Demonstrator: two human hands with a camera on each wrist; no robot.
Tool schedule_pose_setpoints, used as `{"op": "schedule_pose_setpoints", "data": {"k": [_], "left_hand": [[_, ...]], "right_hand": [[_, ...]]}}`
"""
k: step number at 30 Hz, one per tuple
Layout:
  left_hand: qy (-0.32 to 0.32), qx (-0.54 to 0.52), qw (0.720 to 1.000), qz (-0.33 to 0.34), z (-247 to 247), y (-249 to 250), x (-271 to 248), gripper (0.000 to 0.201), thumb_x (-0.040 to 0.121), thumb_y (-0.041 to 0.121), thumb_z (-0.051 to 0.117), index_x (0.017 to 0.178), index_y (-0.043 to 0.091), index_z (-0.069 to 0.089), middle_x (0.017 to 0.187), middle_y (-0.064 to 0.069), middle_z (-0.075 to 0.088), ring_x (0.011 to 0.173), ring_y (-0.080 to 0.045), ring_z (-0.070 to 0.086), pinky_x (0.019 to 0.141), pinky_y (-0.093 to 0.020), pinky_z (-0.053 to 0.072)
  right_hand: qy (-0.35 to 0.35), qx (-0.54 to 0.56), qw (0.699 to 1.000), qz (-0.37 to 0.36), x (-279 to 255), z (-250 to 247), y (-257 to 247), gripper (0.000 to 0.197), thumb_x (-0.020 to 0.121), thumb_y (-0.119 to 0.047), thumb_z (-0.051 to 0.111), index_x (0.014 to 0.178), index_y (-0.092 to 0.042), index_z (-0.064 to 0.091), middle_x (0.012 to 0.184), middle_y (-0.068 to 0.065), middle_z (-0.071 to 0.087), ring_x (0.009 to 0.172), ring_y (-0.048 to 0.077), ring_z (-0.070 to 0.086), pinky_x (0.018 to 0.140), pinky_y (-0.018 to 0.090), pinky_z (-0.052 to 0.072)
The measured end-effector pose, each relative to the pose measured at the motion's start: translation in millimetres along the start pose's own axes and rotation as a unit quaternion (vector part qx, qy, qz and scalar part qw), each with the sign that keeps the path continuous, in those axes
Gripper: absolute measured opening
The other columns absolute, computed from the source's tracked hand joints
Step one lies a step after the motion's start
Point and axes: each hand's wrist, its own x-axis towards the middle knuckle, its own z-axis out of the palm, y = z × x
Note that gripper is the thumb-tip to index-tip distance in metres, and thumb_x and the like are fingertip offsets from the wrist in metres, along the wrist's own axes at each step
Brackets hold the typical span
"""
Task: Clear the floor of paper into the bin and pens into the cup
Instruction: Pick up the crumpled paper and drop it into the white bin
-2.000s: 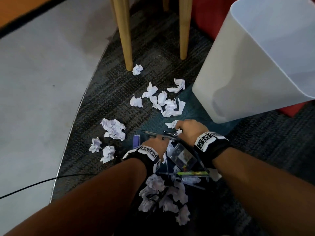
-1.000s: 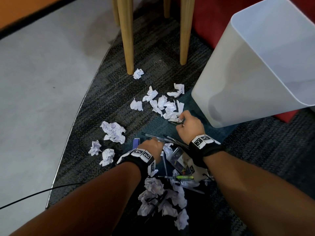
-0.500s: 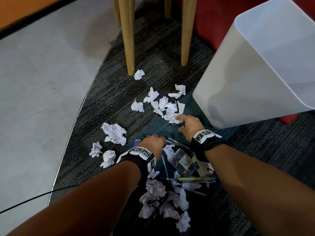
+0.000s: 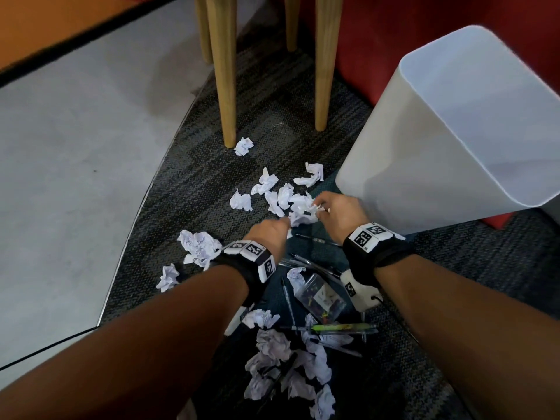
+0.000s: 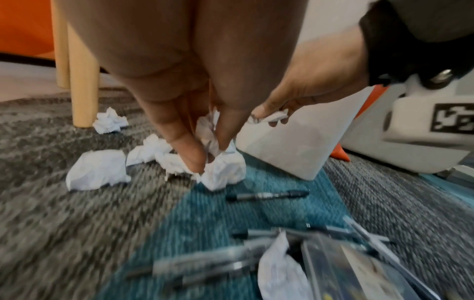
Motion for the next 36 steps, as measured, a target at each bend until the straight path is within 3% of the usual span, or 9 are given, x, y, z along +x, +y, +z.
{"op": "schedule_pose_setpoints", "data": {"k": [6, 8, 10, 12, 17, 20, 24, 30, 36], "left_hand": [[0.046, 0.003, 0.999, 0.006, -59, 25, 4, 0.041, 0.094, 0.013, 0.054, 0.133, 0.008, 0.042, 0.123, -0.023, 0.057, 0.11, -0.04, 0.057, 0.085, -0.041, 0.047], [0.068, -0.012, 0.997, 0.022, -78, 39, 2, 0.036, 0.095, 0.023, 0.055, 0.126, 0.007, 0.049, 0.12, -0.023, 0.06, 0.109, -0.039, 0.058, 0.083, -0.038, 0.046], [0.1, -0.041, 0.993, 0.037, -95, 55, 1, 0.03, 0.095, 0.03, 0.053, 0.117, 0.01, 0.058, 0.113, -0.021, 0.063, 0.104, -0.038, 0.059, 0.078, -0.034, 0.045], [0.147, -0.067, 0.985, 0.054, -113, 72, -2, 0.023, 0.094, 0.027, 0.053, 0.111, 0.014, 0.062, 0.112, -0.017, 0.062, 0.102, -0.036, 0.059, 0.078, -0.034, 0.045], [0.287, -0.131, 0.943, 0.101, -164, 109, -7, 0.019, 0.09, 0.005, 0.053, 0.099, 0.016, 0.066, 0.112, -0.008, 0.045, 0.094, -0.028, 0.055, 0.083, -0.03, 0.044], [0.34, -0.155, 0.918, 0.13, -191, 130, -7, 0.026, 0.086, -0.001, 0.052, 0.096, 0.018, 0.066, 0.109, -0.005, 0.041, 0.09, -0.023, 0.053, 0.084, -0.029, 0.046], [0.364, -0.162, 0.901, 0.173, -210, 159, -12, 0.029, 0.086, 0.001, 0.052, 0.101, 0.021, 0.066, 0.104, 0.002, 0.042, 0.085, -0.012, 0.047, 0.074, -0.015, 0.033], [0.329, -0.142, 0.905, 0.228, -205, 197, -12, 0.028, 0.086, 0.011, 0.059, 0.109, 0.028, 0.061, 0.099, 0.005, 0.05, 0.081, -0.014, 0.057, 0.082, -0.034, 0.051], [0.294, -0.107, 0.919, 0.241, -196, 211, -4, 0.032, 0.085, 0.014, 0.061, 0.115, 0.027, 0.059, 0.101, 0.002, 0.053, 0.082, -0.019, 0.06, 0.083, -0.04, 0.051]], "right_hand": [[0.056, 0.004, 0.995, -0.084, -30, -93, -35, 0.016, 0.09, -0.019, 0.065, 0.105, -0.023, 0.067, 0.095, 0.008, 0.071, 0.086, 0.026, 0.066, 0.077, 0.031, 0.052], [0.084, 0.028, 0.99, -0.112, -50, -127, -47, 0.015, 0.089, -0.02, 0.067, 0.104, -0.025, 0.068, 0.093, 0.004, 0.072, 0.083, 0.019, 0.066, 0.079, 0.03, 0.053], [0.124, 0.048, 0.982, -0.134, -68, -157, -54, 0.015, 0.088, -0.021, 0.069, 0.101, -0.028, 0.068, 0.091, -0.005, 0.071, 0.08, 0.007, 0.063, 0.077, 0.019, 0.049], [0.169, 0.069, 0.974, -0.135, -81, -186, -53, 0.015, 0.087, -0.02, 0.07, 0.1, -0.028, 0.069, 0.086, -0.012, 0.068, 0.076, 0.0, 0.058, 0.072, 0.006, 0.041], [0.279, 0.095, 0.954, -0.063, -90, -232, -16, 0.015, 0.088, -0.019, 0.069, 0.093, -0.032, 0.067, 0.075, -0.021, 0.06, 0.066, -0.015, 0.055, 0.062, -0.003, 0.035], [0.305, 0.083, 0.948, -0.029, -87, -254, 9, 0.015, 0.088, -0.019, 0.068, 0.092, -0.033, 0.066, 0.077, -0.016, 0.063, 0.066, -0.007, 0.059, 0.06, 0.001, 0.036], [0.296, 0.059, 0.953, 0.006, -86, -264, 37, 0.015, 0.087, -0.016, 0.069, 0.096, -0.028, 0.074, 0.077, -0.005, 0.065, 0.067, 0.003, 0.059, 0.057, 0.005, 0.036], [0.235, 0.053, 0.97, 0.031, -76, -250, 56, 0.029, 0.081, -0.017, 0.077, 0.107, -0.028, 0.071, 0.099, -0.004, 0.068, 0.071, 0.009, 0.057, 0.069, 0.018, 0.039], [0.308, 0.072, 0.948, -0.024, -67, -245, 54, 0.023, 0.068, -0.016, 0.086, 0.077, -0.022, 0.065, 0.078, -0.007, 0.052, 0.062, 0.009, 0.052, 0.062, 0.031, 0.049]]}}
